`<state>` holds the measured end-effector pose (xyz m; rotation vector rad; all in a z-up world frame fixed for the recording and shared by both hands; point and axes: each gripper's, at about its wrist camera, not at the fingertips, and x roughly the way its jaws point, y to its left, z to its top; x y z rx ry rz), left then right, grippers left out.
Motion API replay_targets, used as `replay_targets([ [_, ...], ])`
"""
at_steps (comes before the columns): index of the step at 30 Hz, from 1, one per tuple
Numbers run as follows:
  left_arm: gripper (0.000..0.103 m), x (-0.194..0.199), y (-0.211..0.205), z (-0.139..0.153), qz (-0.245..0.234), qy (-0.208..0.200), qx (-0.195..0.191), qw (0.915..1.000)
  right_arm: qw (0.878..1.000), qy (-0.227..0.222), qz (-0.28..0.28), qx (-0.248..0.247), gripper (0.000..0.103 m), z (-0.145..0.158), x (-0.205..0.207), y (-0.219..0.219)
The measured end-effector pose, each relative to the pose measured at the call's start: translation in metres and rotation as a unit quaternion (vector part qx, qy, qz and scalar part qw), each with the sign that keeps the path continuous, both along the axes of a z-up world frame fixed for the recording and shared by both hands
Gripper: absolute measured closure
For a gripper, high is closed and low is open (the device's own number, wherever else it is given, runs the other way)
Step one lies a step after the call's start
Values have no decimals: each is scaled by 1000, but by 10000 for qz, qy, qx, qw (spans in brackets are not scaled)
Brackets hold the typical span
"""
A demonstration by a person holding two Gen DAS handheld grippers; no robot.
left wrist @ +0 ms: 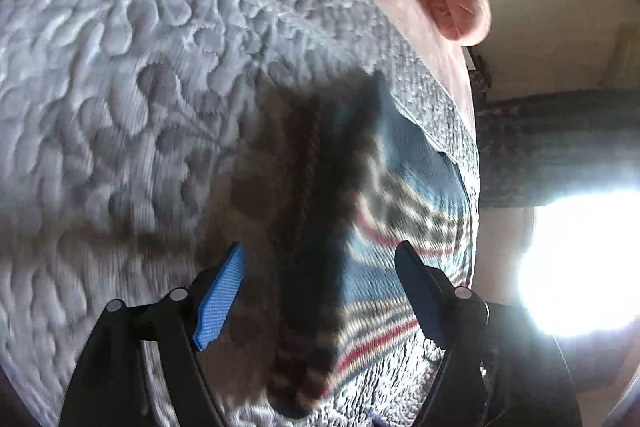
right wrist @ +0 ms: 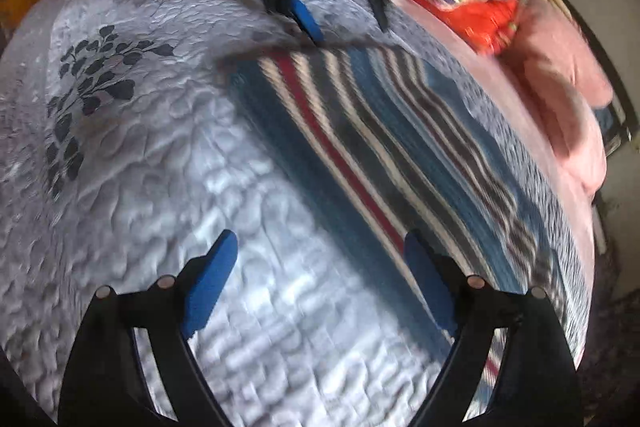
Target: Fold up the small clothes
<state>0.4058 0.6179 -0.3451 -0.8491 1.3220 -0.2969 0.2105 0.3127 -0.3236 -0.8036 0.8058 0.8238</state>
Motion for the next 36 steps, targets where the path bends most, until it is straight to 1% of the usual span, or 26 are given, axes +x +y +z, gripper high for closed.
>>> replay_targets([
  [1,26,7,-2,-7,-88,33,0,10000,10000,-36,37,-24,20,-2,0,6],
  [3,26,14,-7,-13,-255,17,37,9997,9995,-250,138,-130,21,-10,0,19],
  [6,26,24,-7,-17,-323,-115,-147,9993,9988,-406,152,-231,21,-18,3,30],
  [7,26,29,-6,-18,-339,-163,-216,9991,9986,-437,149,-248,21,-19,4,26],
  [13,26,56,-9,-26,-552,-327,-398,9971,9963,-758,193,-360,21,-36,13,45],
  [15,26,63,-17,-24,-640,-384,-492,9960,9964,-762,172,-320,21,-37,17,49],
  [16,26,68,-26,-21,-799,-429,-539,9944,9964,-775,150,-300,21,-37,17,49],
  [18,27,69,-37,-19,-1014,-423,-502,9927,9968,-758,84,-251,21,-37,22,53],
  [19,27,75,-43,-22,-1070,-391,-458,9924,9970,-746,61,-220,21,-37,23,53],
  [21,26,83,-47,-25,-1052,-372,-478,9926,9968,-783,38,-175,21,-37,26,58],
  [23,26,91,-47,-26,-1006,-383,-576,9925,9968,-795,15,-111,21,-36,31,64],
  [25,27,94,-47,-26,-1004,-339,-614,9925,9969,-780,-12,-48,23,-35,35,69],
  [28,27,95,-49,-23,-1050,-318,-524,9926,9968,-798,-43,11,27,-32,40,77],
  [29,30,97,-51,-23,-1069,-324,-478,9926,9967,-813,-56,29,28,-32,42,79],
  [30,38,97,-52,-22,-1079,-328,-440,9926,9967,-811,-82,49,29,-31,44,82],
  [31,41,97,-51,-23,-1070,-297,-405,9930,9966,-815,-106,60,31,-31,42,83],
  [32,48,101,-53,-25,-1051,-259,-373,9934,9966,-817,-124,72,33,-30,43,84],
  [33,52,103,-53,-26,-1040,-223,-340,9937,9966,-812,-143,84,34,-29,45,85],
  [36,59,104,-52,-28,-1012,-153,-271,9944,9967,-776,-220,123,37,-27,49,88],
])
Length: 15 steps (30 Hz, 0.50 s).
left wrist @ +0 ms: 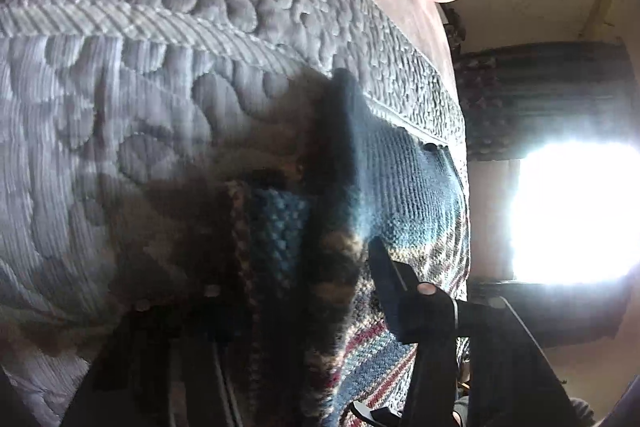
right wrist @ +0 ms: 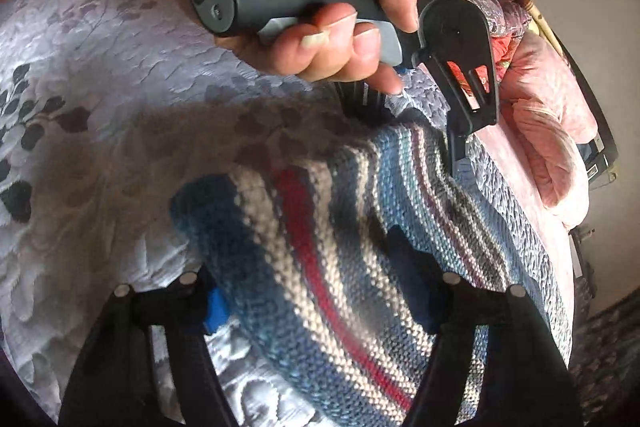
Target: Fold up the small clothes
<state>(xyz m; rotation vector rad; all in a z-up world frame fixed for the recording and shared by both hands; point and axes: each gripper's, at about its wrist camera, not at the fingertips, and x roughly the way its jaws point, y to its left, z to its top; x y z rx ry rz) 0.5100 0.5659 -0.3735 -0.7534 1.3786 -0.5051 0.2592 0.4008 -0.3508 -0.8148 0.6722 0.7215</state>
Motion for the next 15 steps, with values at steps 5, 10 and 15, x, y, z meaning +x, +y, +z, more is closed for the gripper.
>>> replay_targets([
  [5,66,1,1,1,45,82,137,9999,10000,59,-67,20,46,3,4,6],
  [10,74,7,-8,11,45,129,281,9995,9992,267,-192,211,61,11,8,2],
  [15,77,12,-19,27,12,157,447,9989,9980,377,-286,414,68,25,11,-4],
])
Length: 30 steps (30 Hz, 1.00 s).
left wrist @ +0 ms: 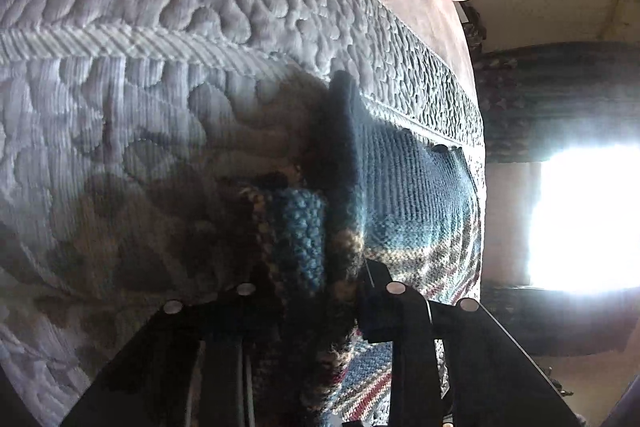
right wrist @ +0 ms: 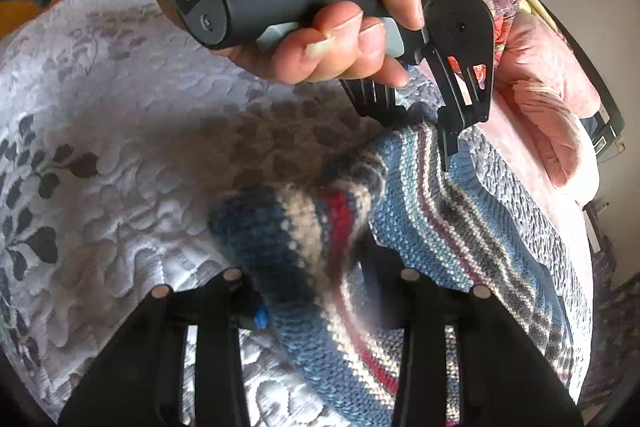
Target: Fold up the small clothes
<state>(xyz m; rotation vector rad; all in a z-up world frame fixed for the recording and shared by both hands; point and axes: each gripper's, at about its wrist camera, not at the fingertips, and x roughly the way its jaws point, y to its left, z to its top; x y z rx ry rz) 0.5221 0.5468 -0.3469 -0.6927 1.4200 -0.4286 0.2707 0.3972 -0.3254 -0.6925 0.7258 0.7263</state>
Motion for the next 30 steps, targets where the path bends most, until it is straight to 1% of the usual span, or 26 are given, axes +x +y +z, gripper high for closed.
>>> replay_targets([
  [5,78,6,-13,18,-14,14,165,9999,9995,58,-140,285,72,18,3,-9],
  [14,79,19,-39,54,-97,-10,483,9988,9953,165,-411,861,74,55,11,-35],
  [20,79,23,-60,77,-111,-44,700,9975,9915,175,-564,1161,75,80,14,-53],
  [24,79,25,-66,92,-179,-105,805,9965,9889,157,-653,1322,76,94,17,-66],
  [30,79,31,-87,114,-265,-172,989,9946,9845,156,-804,1549,76,114,23,-90],
])
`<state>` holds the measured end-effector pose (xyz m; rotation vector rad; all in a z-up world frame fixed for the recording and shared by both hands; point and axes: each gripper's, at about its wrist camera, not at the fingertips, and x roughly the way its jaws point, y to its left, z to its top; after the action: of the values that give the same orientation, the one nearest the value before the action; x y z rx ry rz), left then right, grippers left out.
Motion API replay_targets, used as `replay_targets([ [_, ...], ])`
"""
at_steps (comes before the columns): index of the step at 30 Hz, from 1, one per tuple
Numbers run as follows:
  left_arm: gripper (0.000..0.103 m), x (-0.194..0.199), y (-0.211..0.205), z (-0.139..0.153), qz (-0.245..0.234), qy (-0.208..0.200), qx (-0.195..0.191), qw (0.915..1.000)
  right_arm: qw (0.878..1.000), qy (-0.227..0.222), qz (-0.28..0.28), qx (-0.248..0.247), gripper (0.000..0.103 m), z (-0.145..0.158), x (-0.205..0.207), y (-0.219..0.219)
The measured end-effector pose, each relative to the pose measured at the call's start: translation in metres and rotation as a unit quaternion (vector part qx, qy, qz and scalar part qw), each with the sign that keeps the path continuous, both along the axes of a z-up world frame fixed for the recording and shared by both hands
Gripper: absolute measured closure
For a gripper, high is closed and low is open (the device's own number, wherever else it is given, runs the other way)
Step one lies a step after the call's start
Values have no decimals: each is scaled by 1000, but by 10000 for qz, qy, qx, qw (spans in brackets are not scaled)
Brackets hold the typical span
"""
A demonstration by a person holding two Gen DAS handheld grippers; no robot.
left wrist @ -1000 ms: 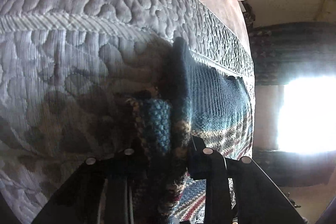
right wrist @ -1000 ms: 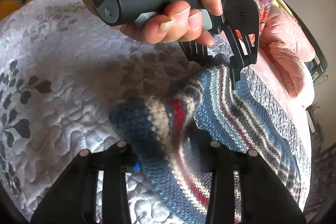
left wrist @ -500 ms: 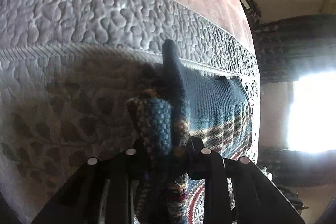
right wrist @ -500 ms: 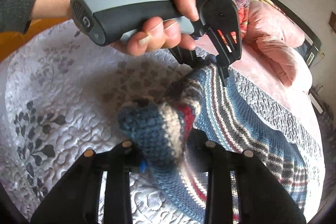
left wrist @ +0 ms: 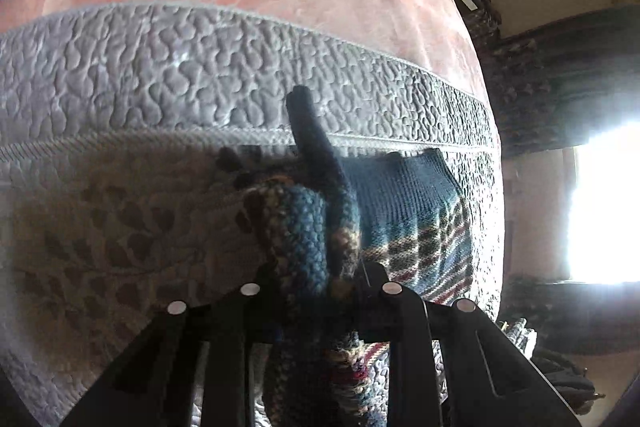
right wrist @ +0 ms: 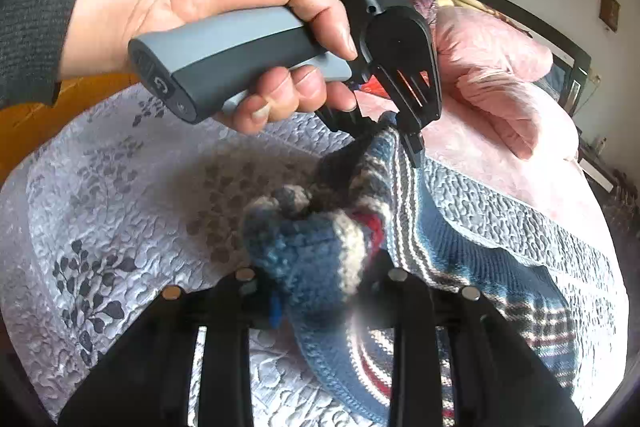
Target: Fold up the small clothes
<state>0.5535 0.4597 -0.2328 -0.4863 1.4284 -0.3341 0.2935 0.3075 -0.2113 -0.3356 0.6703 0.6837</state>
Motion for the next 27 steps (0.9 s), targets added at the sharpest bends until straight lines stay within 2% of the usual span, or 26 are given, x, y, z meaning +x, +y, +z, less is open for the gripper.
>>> replay_targets([
  [8,79,7,-34,25,-97,-43,318,9994,9992,31,-237,319,77,18,6,-31],
  [18,79,14,-75,51,-236,-179,500,9983,9968,14,-507,621,78,37,11,-67],
  [27,79,18,-106,63,-277,-192,739,9967,9924,114,-764,958,80,45,16,-102],
])
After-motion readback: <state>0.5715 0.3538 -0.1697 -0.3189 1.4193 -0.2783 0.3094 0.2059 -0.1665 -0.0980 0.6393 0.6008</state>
